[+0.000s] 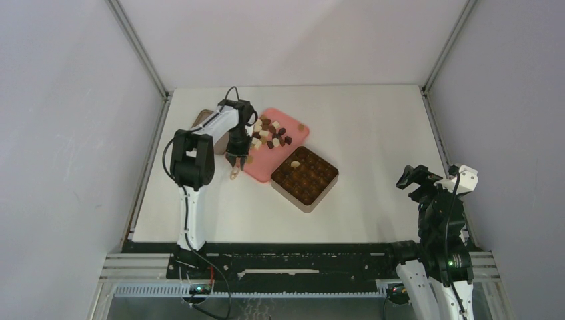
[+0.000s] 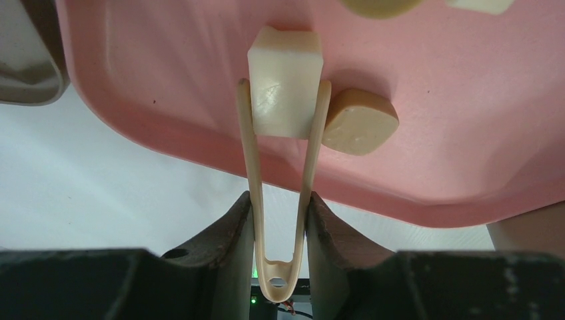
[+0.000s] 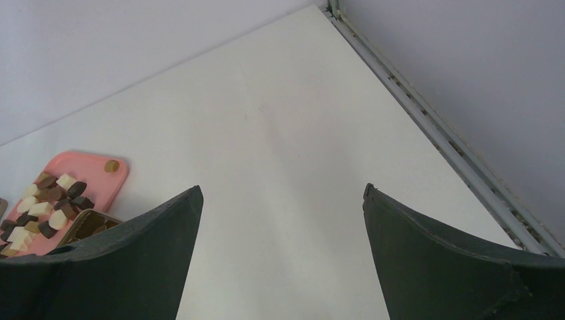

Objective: Pack the chocolate
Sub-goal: Pick up the fake chocolate from the plate.

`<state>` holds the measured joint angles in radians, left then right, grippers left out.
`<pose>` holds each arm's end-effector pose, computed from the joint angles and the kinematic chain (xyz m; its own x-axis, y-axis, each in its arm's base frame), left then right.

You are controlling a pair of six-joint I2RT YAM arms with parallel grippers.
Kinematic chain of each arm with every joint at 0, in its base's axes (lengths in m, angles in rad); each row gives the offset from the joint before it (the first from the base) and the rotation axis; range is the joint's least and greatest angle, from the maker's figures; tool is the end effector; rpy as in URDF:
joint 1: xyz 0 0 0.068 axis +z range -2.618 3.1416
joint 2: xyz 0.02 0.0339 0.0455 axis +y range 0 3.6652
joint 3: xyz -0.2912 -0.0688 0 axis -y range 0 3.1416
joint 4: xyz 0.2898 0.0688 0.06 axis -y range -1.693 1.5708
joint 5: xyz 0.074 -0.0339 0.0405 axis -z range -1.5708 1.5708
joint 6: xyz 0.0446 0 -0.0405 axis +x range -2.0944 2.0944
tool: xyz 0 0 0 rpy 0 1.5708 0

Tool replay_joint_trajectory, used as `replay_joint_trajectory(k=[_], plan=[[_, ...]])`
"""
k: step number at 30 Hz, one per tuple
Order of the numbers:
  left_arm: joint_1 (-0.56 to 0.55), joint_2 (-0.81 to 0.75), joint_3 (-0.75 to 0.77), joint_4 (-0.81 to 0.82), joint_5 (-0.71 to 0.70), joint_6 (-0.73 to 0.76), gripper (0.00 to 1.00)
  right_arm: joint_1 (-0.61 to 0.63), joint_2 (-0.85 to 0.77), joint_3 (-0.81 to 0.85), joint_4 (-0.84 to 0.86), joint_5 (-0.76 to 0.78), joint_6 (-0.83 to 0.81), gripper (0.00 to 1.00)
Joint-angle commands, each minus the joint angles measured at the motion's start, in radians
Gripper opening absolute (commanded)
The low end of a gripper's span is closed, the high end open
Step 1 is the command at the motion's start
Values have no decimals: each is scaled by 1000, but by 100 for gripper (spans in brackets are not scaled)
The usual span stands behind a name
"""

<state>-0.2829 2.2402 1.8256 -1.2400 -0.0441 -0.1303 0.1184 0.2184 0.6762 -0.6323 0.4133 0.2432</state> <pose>0.4616 -0.1322 0.1619 -0.9855 0.1513 0.0773 0.1557 0.9863 0.0544 0.0838 -0.0081 0.3386 -0.0988 0.2103 -0.9726 0.3177 0.9329 0.1695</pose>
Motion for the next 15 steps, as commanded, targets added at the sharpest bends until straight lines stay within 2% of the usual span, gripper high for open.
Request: replay_joint_trajectory(k=[1,10,15], plan=[[5,-72,22,-4,15,13,23,4,-6,5,37,1,-19,98],[0,-239,-103,33,36,11,21,4,-5,5,37,1,-19,98],[-35,-344,-205,63,101,15,21,4,-6,5,36,-1,-19,98]])
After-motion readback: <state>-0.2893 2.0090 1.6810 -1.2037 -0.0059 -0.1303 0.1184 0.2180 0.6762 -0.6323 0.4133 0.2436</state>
